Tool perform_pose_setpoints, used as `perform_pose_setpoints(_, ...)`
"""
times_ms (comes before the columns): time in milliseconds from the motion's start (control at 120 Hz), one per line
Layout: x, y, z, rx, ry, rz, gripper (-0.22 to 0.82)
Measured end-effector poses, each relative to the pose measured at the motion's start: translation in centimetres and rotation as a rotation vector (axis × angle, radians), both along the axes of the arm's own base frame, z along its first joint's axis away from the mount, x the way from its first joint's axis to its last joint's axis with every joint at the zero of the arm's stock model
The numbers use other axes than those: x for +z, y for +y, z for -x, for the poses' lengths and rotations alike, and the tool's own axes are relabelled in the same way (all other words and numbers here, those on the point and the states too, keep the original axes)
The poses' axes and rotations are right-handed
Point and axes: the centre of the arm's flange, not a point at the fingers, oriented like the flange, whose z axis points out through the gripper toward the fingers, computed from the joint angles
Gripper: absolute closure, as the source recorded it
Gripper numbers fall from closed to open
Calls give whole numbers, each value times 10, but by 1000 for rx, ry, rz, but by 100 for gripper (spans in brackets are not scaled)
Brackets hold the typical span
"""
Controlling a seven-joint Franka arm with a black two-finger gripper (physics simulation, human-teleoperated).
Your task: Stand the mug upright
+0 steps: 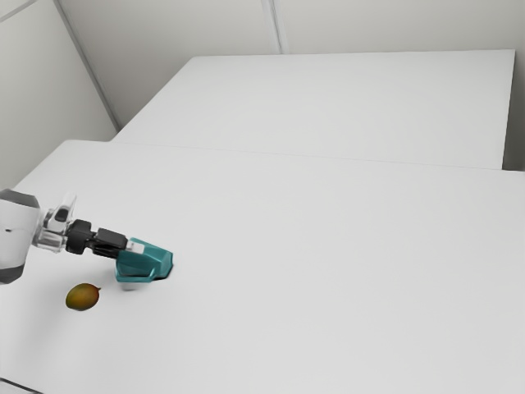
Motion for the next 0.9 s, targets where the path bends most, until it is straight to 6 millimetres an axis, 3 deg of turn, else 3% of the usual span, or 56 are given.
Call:
perform_pose_setpoints(383,4,-1,-1,-10,-22,-8,66)
perform_pose_setpoints(608,17,-8,-6,-27,-47,-19,75)
perform_pose_setpoints(900,66,-37,-20,-107,-130,-71,78)
